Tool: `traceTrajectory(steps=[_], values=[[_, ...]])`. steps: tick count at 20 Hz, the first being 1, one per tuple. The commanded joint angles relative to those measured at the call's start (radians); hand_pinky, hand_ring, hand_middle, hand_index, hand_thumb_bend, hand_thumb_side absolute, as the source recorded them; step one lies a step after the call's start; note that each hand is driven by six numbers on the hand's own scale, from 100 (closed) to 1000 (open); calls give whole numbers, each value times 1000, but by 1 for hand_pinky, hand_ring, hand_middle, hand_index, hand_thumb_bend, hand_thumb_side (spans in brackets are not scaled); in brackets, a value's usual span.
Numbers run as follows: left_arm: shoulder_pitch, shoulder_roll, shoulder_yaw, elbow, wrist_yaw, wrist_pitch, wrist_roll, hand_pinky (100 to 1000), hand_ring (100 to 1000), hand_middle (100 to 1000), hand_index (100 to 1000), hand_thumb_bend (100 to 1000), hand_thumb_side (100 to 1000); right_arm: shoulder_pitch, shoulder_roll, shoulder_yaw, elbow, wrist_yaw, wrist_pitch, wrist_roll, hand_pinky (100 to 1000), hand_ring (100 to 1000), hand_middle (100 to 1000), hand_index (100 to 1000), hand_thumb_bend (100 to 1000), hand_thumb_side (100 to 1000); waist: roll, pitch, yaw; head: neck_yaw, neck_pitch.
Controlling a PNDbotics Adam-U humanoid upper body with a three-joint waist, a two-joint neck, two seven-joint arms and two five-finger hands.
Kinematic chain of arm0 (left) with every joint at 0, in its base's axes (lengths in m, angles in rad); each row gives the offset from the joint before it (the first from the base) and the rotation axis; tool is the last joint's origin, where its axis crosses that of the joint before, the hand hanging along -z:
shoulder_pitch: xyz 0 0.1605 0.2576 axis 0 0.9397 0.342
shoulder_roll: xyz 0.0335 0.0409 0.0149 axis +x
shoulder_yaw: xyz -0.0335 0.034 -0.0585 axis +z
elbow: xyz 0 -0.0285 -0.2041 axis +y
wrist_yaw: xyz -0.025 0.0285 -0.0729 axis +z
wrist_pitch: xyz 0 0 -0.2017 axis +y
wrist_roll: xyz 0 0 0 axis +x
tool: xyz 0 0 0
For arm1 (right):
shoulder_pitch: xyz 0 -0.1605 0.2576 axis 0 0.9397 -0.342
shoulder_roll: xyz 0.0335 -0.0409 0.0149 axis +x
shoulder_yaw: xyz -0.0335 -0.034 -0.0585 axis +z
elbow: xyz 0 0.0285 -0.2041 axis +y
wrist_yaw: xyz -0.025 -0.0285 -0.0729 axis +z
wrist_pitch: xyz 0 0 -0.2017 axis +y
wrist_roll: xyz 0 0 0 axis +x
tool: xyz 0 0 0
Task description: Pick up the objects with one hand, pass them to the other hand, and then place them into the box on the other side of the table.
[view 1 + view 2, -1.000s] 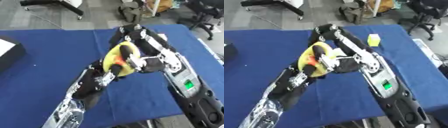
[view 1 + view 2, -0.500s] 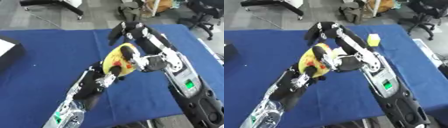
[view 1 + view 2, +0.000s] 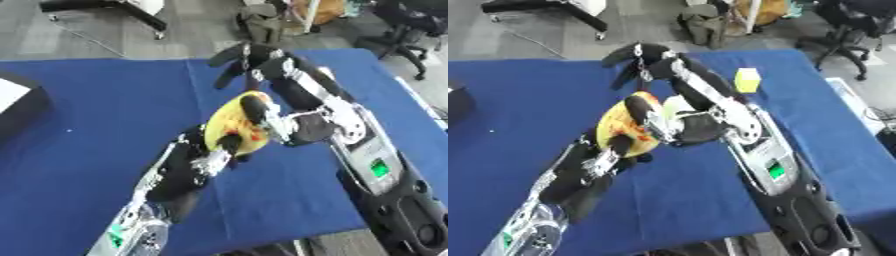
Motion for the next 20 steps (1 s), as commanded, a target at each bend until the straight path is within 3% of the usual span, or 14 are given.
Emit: traceTrajectory(steps=[1,7,17,20], values=[[-2,1,7,2,-8,-1,-4,677,377,162,107,131,100,-14,-2,-28,-30,-18,14,-80,739,669,790,987,100,597,1,-15,0,3,-2],[-1,2,8,5,-12,-5,-11,677,377,163,107,132,100,-14,-1,-27,-30,-60,60,-223,721,640,759,952,100,652,1,-15,0,2,-2],[1,2,12,11,-17,-12,-12,677,378,164,107,130,100,-14,2,-32,-30,-124,81,-248,717,630,744,944,100,668,1,-15,-1,4,-2],[-7,17,30,9,-27,-19,-1,677,378,166,109,128,100,-13,7,-43,-30,-132,63,-271,707,621,735,936,100,678,3,-15,-5,28,-2]])
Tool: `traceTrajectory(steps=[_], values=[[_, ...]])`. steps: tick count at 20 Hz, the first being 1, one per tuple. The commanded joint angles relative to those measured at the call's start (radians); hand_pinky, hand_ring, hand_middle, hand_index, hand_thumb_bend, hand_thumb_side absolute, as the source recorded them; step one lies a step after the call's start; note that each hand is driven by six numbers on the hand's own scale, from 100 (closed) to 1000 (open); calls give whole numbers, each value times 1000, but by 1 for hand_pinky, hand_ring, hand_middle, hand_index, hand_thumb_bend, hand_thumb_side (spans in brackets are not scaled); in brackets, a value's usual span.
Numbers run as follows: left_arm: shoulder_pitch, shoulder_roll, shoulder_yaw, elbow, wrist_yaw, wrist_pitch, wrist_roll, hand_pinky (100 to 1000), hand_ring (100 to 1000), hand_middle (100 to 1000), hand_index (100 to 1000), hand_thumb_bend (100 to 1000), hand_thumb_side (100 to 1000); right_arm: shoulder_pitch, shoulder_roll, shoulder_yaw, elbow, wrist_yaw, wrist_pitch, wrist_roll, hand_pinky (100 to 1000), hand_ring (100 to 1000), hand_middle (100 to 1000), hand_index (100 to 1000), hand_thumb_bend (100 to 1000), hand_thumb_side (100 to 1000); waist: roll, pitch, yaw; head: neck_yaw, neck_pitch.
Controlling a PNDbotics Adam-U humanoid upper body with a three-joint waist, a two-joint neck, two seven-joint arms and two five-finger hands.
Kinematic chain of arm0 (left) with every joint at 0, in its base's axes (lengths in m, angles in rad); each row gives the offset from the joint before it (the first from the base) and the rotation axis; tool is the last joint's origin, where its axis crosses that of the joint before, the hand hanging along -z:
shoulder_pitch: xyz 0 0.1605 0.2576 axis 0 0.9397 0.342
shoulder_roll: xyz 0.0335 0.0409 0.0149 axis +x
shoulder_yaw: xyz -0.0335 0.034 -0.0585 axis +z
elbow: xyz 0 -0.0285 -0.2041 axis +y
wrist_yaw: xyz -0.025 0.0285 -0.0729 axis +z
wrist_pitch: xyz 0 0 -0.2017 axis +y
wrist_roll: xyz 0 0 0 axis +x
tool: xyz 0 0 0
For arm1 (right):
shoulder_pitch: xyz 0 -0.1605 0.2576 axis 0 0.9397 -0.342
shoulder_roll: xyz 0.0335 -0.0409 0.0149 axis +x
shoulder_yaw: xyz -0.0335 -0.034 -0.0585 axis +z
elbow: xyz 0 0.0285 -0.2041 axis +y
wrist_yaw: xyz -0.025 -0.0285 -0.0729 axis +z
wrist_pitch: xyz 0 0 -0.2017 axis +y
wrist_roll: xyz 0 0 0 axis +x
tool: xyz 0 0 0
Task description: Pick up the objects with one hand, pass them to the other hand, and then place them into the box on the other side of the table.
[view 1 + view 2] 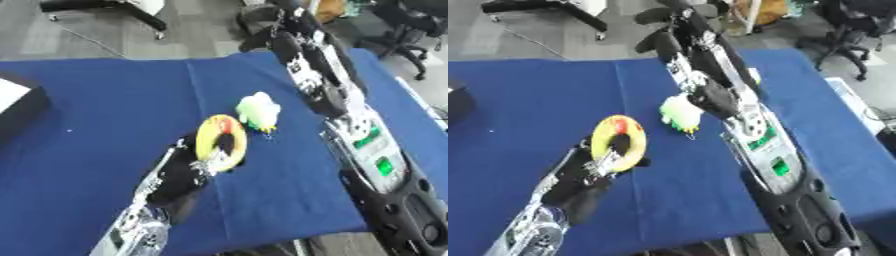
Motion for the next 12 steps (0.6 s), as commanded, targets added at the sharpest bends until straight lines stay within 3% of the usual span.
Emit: traceTrajectory(steps=[1,4,7,12], values=[[-25,28,34,-19,-19,-14,16,678,378,167,109,129,100,-12,-3,-22,-21,-13,-21,-30,703,618,728,930,100,691,3,-16,-5,46,-2],[-65,96,92,-40,-45,-20,62,679,376,172,112,124,100,-11,-4,-32,-21,-12,-45,-55,700,614,717,925,100,716,8,-16,-10,140,-2],[-135,208,186,-55,-113,-3,166,678,378,189,128,112,100,-8,-9,-36,-21,-3,-56,-61,700,615,712,922,100,720,14,-15,-16,229,-3],[-268,426,328,13,-386,128,323,678,409,243,160,132,100,-8,-10,-28,-21,29,-54,-13,704,618,713,923,100,745,20,-11,-35,296,-52]])
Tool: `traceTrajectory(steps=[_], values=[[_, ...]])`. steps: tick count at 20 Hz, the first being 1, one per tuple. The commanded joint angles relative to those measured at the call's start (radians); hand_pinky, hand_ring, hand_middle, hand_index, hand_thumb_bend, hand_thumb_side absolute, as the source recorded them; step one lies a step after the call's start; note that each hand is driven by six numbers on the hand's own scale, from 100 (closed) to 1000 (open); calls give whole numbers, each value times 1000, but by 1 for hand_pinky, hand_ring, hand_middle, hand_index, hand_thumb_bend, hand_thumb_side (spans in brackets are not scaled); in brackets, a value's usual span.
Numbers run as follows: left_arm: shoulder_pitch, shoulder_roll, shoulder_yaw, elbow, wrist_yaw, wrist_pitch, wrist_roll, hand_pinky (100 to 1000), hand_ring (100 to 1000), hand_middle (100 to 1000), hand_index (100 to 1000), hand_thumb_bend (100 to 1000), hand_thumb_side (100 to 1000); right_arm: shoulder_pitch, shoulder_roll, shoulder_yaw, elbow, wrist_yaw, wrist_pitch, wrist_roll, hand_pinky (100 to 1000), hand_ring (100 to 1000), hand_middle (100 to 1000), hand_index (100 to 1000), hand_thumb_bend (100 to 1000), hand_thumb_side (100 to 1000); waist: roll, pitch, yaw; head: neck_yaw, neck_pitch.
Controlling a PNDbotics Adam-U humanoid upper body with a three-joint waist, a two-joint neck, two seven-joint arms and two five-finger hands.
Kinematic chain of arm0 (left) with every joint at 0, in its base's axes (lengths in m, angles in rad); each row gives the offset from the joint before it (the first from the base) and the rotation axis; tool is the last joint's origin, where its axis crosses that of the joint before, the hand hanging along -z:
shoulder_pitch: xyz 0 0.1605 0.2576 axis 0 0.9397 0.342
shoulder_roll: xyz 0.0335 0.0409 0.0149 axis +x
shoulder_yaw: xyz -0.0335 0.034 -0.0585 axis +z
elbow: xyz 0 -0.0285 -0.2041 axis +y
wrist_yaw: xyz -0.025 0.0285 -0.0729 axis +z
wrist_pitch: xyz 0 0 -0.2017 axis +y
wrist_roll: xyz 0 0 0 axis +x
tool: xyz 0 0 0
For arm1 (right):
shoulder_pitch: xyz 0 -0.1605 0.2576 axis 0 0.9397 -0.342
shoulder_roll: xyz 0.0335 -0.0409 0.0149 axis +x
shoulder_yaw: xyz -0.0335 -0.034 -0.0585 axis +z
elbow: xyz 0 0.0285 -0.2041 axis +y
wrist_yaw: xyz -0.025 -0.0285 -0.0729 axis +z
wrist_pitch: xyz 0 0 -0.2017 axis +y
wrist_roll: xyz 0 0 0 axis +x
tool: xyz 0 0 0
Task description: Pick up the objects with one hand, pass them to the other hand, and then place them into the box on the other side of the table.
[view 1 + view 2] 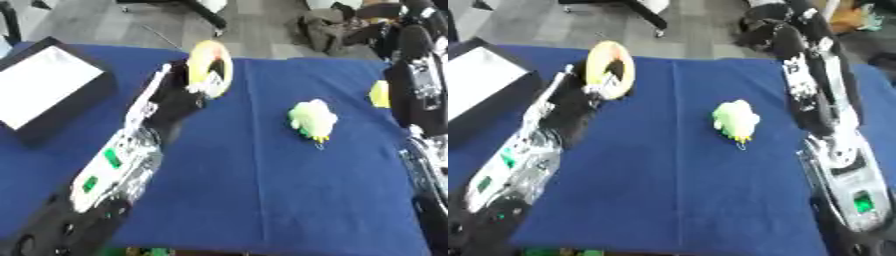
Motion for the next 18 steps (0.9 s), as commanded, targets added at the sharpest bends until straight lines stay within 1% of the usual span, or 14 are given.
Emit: traceTrajectory(steps=[1,2,4,7,11,14,16,18], values=[[-74,131,85,71,-196,82,69,676,412,245,160,136,100,-10,-14,-1,-21,21,-1,34,705,618,713,923,100,748,5,-10,-9,34,-40],[-95,154,101,122,-262,106,75,673,417,247,161,144,100,-10,-13,0,-21,24,-1,44,705,618,712,923,100,753,5,-9,-14,39,-47],[-139,199,138,270,-396,164,98,665,420,248,161,158,100,-8,-12,4,-21,32,0,67,706,619,711,923,100,765,5,-10,-24,46,-58],[-193,245,180,496,-596,240,134,644,425,251,163,186,100,-2,-11,9,-21,45,-1,107,707,620,712,924,100,780,3,-14,-37,44,-63],[-227,293,218,720,-874,305,122,625,423,252,164,209,100,1,-7,9,-21,53,-2,139,708,621,713,925,100,787,2,-14,-45,31,-66],[-230,299,255,847,-999,334,96,621,424,254,171,222,100,0,-7,7,-21,54,-3,151,708,621,713,925,100,790,3,-11,-44,18,-71],[-222,292,277,922,-1043,350,82,625,439,282,191,242,100,-2,-8,8,-21,56,-7,160,710,623,715,924,100,798,4,-10,-43,12,-77],[-209,282,280,973,-1075,353,55,637,464,328,209,267,100,0,-10,10,-21,58,-9,169,710,623,715,924,100,803,4,-11,-44,8,-80]])
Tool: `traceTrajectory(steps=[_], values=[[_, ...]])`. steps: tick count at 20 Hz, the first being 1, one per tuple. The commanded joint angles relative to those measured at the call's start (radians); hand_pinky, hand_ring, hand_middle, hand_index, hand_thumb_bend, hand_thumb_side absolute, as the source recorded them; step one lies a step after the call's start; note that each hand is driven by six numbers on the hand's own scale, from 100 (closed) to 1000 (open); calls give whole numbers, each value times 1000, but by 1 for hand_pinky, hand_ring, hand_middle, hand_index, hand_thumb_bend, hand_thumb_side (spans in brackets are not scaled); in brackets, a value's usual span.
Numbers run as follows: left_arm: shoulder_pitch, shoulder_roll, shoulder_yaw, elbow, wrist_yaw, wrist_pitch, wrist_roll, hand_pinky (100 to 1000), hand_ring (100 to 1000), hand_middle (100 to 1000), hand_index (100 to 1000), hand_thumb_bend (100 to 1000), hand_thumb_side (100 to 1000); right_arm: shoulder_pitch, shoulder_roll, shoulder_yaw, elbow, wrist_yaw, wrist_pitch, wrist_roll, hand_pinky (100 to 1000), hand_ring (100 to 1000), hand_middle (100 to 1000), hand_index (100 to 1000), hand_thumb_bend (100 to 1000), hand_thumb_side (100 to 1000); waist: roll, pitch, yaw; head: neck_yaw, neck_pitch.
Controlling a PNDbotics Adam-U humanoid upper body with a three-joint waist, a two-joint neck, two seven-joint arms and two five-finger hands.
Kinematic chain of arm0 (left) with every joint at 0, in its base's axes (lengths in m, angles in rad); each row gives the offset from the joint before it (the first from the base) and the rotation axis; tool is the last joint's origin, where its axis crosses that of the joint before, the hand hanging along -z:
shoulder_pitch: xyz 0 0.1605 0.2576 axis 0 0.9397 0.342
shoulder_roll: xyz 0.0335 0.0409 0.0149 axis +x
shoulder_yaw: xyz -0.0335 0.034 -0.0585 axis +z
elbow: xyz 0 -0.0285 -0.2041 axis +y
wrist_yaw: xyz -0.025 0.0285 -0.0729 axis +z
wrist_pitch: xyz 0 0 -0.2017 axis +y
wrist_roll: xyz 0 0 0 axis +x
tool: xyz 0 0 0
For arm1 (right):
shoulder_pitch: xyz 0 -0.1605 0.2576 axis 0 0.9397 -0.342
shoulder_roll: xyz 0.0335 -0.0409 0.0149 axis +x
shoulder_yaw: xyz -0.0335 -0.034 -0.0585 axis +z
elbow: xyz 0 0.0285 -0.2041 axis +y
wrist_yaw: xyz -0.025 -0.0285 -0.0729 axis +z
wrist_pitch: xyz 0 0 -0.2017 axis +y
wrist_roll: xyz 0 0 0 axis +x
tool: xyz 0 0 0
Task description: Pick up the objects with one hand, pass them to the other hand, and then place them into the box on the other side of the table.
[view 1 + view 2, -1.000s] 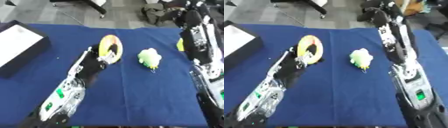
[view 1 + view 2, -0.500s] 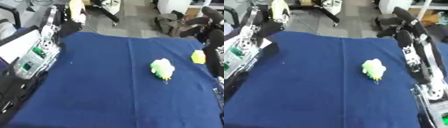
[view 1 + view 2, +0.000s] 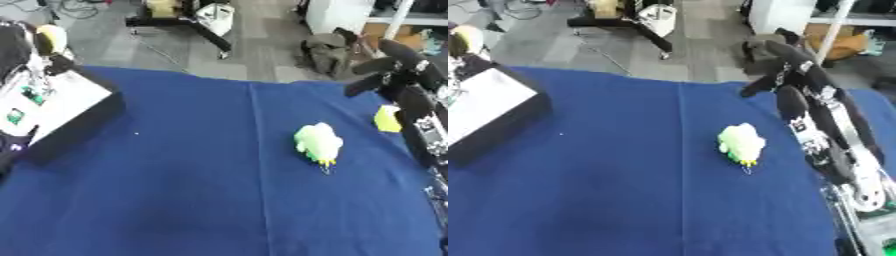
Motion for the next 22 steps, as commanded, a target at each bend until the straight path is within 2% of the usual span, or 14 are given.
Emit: traceTrajectory(steps=[1,2,3,4,5,6,7,12,15,18,19,20,22], values=[[-4,18,18,70,-71,13,-39,649,485,372,223,291,100,-7,-11,-1,-21,7,-3,15,710,623,715,924,100,805,6,-13,-2,-10,-15],[2,13,19,87,-92,15,-60,668,534,481,260,359,100,-5,-12,0,-21,8,-4,18,710,623,715,924,100,805,6,-15,-3,-13,-14],[6,9,22,100,-111,17,-79,681,569,535,290,455,100,-3,-13,1,-21,9,-6,21,711,623,715,924,100,807,6,-17,-4,-15,-13],[8,5,26,106,-126,18,-94,702,606,588,384,547,100,-1,-13,1,-21,9,-7,23,711,623,715,924,100,807,6,-19,-5,-18,-12],[11,0,24,105,-136,5,-115,750,685,690,710,854,352,1,-13,1,-21,10,-7,24,710,623,714,924,100,808,6,-20,-5,-21,-11],[13,-2,21,100,-138,-17,-150,768,715,730,810,970,419,2,-13,1,-21,10,-7,25,710,623,714,924,100,808,6,-20,-5,-23,-10],[12,0,19,92,-143,-36,-178,777,732,746,846,1000,474,2,-13,1,-21,10,-7,25,710,623,714,924,100,808,6,-21,-3,-25,-10],[10,8,28,32,-167,-67,-207,797,746,761,882,1000,504,3,-12,2,-21,12,-5,26,710,623,714,924,100,814,6,-21,1,-32,-10],[18,10,32,-43,-116,-80,-194,803,744,753,869,1000,526,5,-12,0,-21,16,-5,24,711,625,713,919,100,810,6,-21,3,-37,-11],[37,12,33,-178,27,-108,-166,811,739,733,859,1000,523,10,-12,-8,-21,27,-8,19,713,627,716,900,100,782,6,-23,6,-53,-5],[48,14,31,-243,102,-129,-154,812,738,730,858,1000,519,13,-12,-13,-21,35,-11,16,714,628,717,898,100,775,6,-24,7,-62,-1],[58,15,27,-310,179,-153,-142,806,725,712,841,1000,518,15,-13,-20,-21,46,-14,13,721,640,727,897,100,731,6,-26,9,-76,3],[80,8,12,-470,358,-217,-123,801,715,699,831,1000,508,25,-27,-46,-21,78,-20,1,727,658,735,900,100,687,7,-29,15,-121,21]])
